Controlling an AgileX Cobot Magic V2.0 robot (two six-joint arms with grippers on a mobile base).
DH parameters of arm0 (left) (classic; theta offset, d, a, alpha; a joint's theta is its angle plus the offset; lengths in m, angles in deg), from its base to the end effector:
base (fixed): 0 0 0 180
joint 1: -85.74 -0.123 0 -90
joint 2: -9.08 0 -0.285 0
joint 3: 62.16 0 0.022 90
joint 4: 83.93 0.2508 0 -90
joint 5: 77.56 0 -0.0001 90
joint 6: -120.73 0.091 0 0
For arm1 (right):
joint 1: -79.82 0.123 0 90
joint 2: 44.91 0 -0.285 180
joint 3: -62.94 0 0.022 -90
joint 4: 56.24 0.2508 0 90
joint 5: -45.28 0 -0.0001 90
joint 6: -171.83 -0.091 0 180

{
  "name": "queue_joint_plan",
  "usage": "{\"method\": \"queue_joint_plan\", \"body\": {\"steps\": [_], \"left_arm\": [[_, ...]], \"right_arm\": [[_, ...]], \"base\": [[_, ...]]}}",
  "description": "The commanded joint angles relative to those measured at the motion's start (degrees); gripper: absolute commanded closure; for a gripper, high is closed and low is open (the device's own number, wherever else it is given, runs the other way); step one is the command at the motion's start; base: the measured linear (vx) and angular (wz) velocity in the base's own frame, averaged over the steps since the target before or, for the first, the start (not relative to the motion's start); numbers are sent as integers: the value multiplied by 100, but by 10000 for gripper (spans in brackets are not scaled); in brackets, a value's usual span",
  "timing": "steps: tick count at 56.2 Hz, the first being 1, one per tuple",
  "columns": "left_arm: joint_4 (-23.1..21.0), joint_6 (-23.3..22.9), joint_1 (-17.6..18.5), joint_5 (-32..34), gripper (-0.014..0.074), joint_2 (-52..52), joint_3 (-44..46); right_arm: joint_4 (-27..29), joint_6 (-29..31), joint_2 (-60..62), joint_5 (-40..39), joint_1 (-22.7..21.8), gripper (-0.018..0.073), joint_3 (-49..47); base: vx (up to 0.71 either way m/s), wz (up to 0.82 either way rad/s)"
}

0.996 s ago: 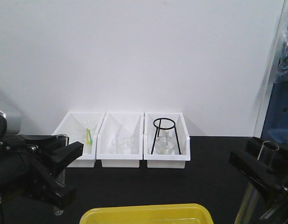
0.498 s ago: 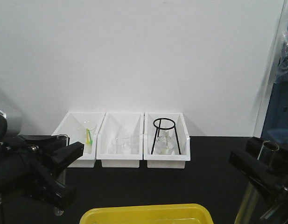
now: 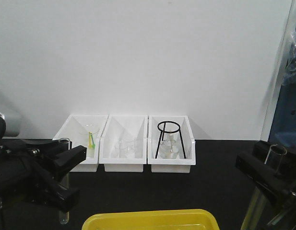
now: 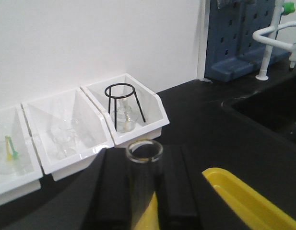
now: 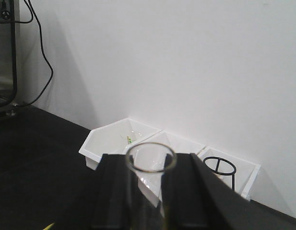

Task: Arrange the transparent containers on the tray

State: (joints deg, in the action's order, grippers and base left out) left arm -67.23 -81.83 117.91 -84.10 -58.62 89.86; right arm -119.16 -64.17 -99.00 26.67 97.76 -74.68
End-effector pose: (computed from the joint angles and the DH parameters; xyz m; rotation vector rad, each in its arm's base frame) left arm 0.1985 -0.1213 0.3648 0.3851 1.7598 -0.4491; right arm 0.1554 0.0774 0.3508 -0.5383 1.4494 0.3906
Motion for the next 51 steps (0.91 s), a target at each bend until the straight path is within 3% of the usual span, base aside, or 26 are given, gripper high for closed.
{"method": "queue_joint_plan", "body": {"steps": [1, 8, 17, 25, 37, 51], "left_arm": [[-265, -300, 34, 371, 597, 10, 172], [-685, -337, 34, -4, 597, -166, 186], [-1267, -337, 34, -1376, 597, -759, 623], [-1280, -336, 34, -2239, 597, -1530, 1305], [-1670, -763, 34, -2365, 597, -2616, 1709], [-2135, -769, 16, -2281, 597, -3759, 1710]], "right_arm": [[99, 15, 36, -256, -14, 571, -175], [99, 7, 36, -255, -14, 571, -175], [99, 2, 36, -255, -14, 571, -175], [99, 2, 36, -255, -14, 571, -175], [99, -13, 36, -255, -14, 571, -175], [99, -13, 36, -255, -14, 571, -175]], "base": [[0, 0], [0, 0], [0, 0], [0, 0], [0, 0], [0, 0]]}}
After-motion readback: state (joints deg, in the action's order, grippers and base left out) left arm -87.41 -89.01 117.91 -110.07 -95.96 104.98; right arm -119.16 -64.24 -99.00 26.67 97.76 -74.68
